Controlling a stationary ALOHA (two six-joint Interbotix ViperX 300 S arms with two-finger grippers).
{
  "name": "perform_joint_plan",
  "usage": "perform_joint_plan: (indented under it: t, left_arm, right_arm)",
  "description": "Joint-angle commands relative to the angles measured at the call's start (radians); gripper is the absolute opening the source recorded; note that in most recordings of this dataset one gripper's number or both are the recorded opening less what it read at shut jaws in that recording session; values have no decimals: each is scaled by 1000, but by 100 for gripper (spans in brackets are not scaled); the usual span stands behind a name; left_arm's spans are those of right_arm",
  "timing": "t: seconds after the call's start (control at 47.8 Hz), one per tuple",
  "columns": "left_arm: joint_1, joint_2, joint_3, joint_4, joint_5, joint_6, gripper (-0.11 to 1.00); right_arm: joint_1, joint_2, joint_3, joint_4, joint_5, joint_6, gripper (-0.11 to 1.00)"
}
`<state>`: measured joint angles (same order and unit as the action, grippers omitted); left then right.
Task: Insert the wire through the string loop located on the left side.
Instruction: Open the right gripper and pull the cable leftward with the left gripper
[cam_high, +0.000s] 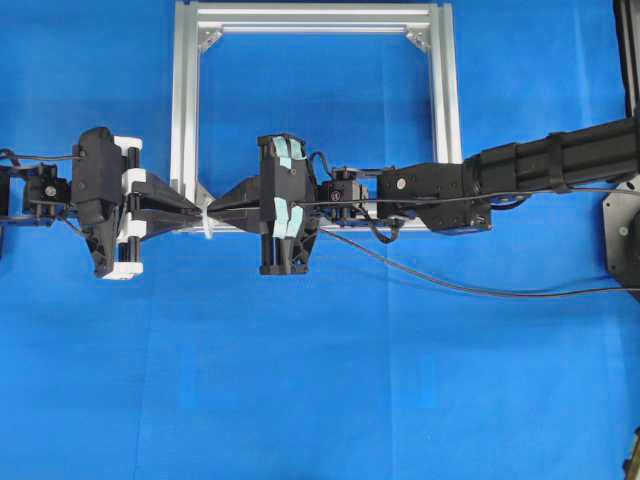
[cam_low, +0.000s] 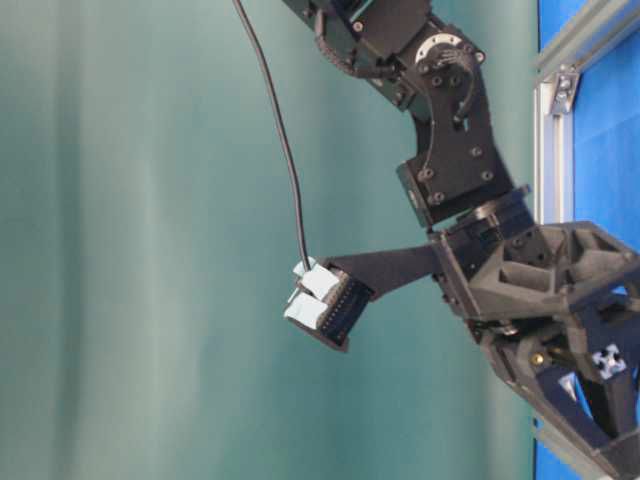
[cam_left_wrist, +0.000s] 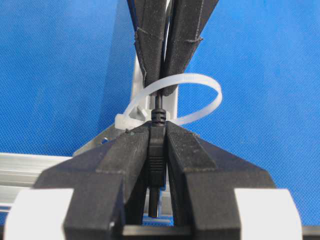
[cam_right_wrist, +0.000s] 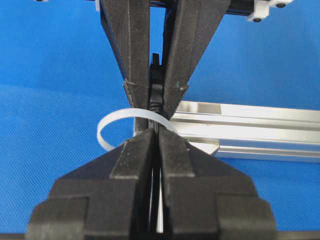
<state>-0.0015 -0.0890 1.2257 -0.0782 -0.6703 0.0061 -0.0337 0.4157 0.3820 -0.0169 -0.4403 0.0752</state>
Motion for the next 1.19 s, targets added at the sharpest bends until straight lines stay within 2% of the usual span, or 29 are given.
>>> perform_joint_plan:
  t: [0.0,0.042,0.126,0.293,0.356,0.607,0.879,1.046,1.172]
  left_arm:
    - [2,-17,-3,2,-2,-3,6]
    - [2,-17,-3,2,-2,-3,6]
    - [2,-17,-3,2,-2,-3,6]
    - [2,-17,-3,2,-2,-3,6]
    - [2,-17,-3,2,-2,-3,6]
    - [2,-52,34,2,6,-11,6]
    - [2,-225,144,2,43,-54,6]
    - [0,-379,176,2,132,-52,6]
    - [2,-502,167,2,250,-48,6]
  right_arm:
    - [3,-21,-12,-2,-3,3,4]
    - [3,-21,-12,0,-2,6,11]
    - [3,-21,-12,2,3,8,32]
    - [3,-21,-11,9,26,8,84]
    - [3,-21,-11,12,25,8,94]
    - [3,-21,-11,14,25,8,95]
    - [3,-21,-11,14,25,8,95]
    - [3,-21,-11,12,23,8,95]
    - [3,-21,-12,14,23,8,95]
